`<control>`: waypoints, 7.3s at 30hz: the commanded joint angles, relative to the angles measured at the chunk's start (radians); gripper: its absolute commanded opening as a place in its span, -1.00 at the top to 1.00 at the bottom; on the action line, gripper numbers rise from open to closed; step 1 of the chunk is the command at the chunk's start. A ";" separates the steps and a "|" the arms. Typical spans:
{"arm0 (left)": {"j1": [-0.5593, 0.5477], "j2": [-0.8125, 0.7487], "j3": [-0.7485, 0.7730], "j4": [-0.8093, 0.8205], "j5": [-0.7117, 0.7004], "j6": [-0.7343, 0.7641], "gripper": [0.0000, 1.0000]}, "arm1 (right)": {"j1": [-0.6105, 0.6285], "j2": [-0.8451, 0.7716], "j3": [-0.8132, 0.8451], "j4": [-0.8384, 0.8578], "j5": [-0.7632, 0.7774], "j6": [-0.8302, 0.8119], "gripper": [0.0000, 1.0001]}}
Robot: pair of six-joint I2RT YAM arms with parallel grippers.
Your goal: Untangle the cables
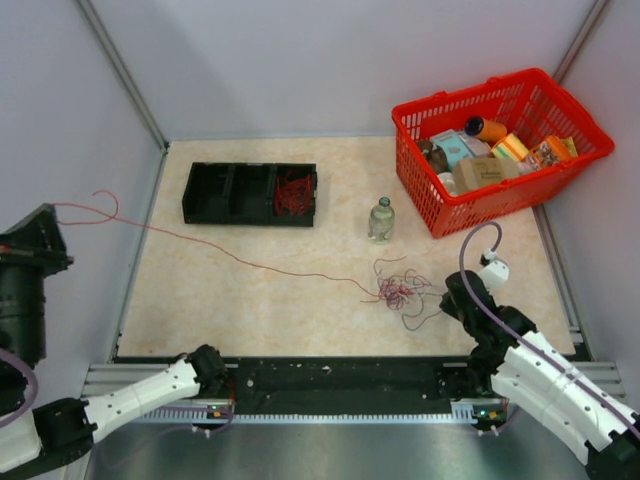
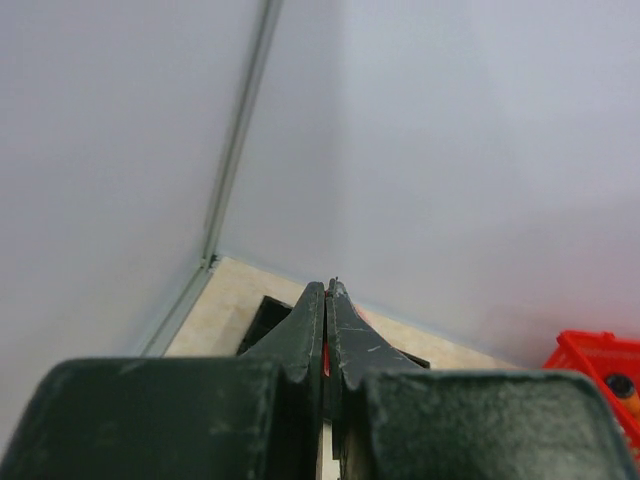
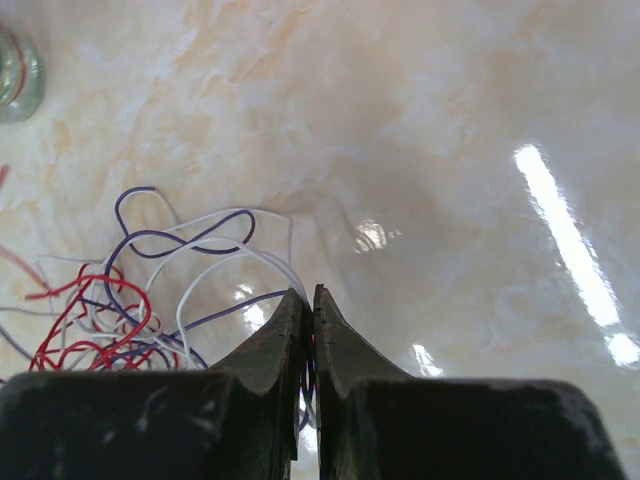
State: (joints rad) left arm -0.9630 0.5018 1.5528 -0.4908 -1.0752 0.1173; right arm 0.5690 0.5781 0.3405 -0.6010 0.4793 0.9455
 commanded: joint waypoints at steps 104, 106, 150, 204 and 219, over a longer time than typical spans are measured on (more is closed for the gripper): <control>-0.154 1.331 -0.342 0.342 1.279 -0.450 0.21 | -0.442 -0.006 0.066 0.086 -0.375 -0.261 0.98; -0.164 1.328 -0.346 0.343 1.253 -0.447 0.21 | -0.442 -0.006 0.066 0.086 -0.380 -0.261 0.98; -0.252 1.404 -0.226 0.101 0.977 -0.433 0.76 | -0.440 0.000 0.066 0.089 -0.364 -0.223 0.98; 0.538 0.971 0.001 0.355 1.265 -0.356 1.00 | -0.448 0.032 0.015 0.199 -0.473 -0.294 0.99; 0.581 1.083 -0.077 0.547 1.446 -0.260 1.00 | -0.449 0.035 0.011 0.208 -0.473 -0.303 0.99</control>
State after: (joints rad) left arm -0.4053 1.5700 1.4643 -0.0452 0.3115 -0.2050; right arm 0.1295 0.6220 0.3531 -0.4347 0.0120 0.6540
